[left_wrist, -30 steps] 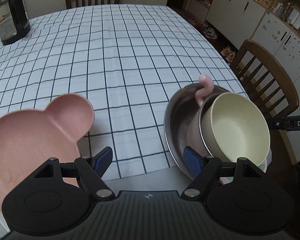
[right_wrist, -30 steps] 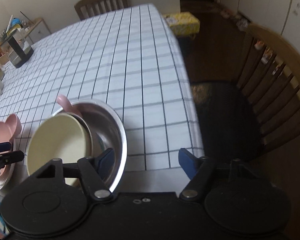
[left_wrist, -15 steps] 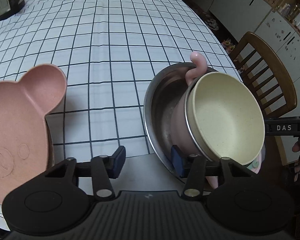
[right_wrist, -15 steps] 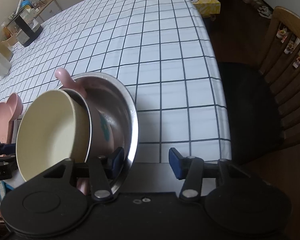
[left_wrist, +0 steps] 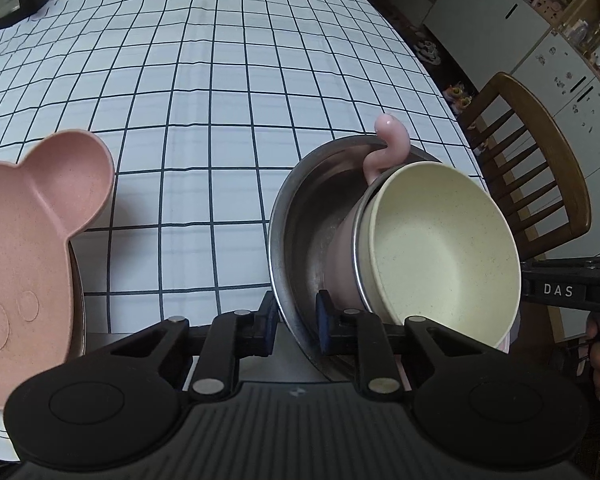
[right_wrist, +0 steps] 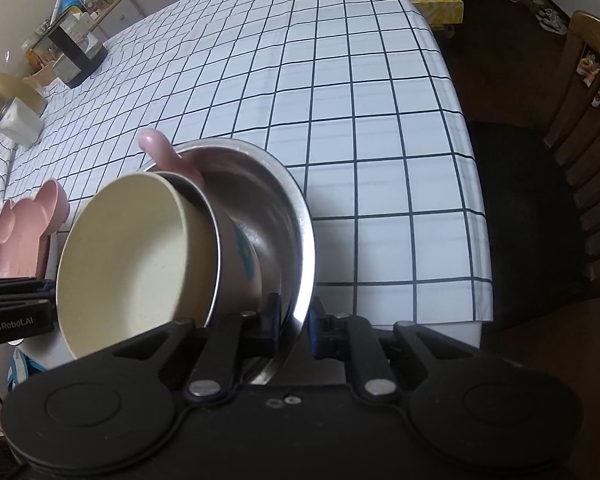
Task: Organize plates and bowls
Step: 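Move both grippers to the steel bowl rim and close on it, then lift the steel bowl with nested bowls and carry it over the plate stack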
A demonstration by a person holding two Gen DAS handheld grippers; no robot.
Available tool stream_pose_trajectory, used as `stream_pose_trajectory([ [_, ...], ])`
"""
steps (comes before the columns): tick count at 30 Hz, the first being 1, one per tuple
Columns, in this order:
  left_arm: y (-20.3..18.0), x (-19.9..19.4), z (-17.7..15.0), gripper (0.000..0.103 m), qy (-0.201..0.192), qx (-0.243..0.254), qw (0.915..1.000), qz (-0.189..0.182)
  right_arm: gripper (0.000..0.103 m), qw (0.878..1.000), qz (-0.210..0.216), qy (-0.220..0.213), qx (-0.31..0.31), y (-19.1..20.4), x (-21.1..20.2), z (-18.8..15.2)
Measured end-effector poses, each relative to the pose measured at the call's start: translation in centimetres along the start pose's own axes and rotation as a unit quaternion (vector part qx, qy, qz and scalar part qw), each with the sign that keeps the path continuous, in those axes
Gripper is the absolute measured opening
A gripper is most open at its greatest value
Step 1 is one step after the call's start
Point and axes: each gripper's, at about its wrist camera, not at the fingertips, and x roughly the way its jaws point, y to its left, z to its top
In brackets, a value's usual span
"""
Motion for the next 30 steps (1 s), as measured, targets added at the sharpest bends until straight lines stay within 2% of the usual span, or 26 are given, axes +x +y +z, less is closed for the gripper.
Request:
stream_pose_trajectory([
  [4, -0.2, -0.1, 0.0, 0.013, 0.001, 0.004, 1.0000, 0.009, 0.014, 1.000, -0.003, 0.000, -0.003, 0.0, -0.1, -0.2],
  [13, -0.6, -1.3, -0.1, 0.013, -0.013, 0.013, 0.9997, 0.015, 0.014, 1.000, -0.005, -0.018, -0.011, 0.4, -1.3, -0.6],
  [19, 0.0, -3.8, 0.1, 0.013, -0.030, 0.007, 0.9994, 0.013, 0.014, 0.999, -0.005, -0.035, -0.024, 1.8, -3.2, -0.1],
  [30, 5.1, -9.3, 0.2, 0.014, -0.061, -0.022, 0.9975, 0.028, 0.013, 0.996, 0.015, -0.059, -0.058, 7.4, -4.9, 2.0],
])
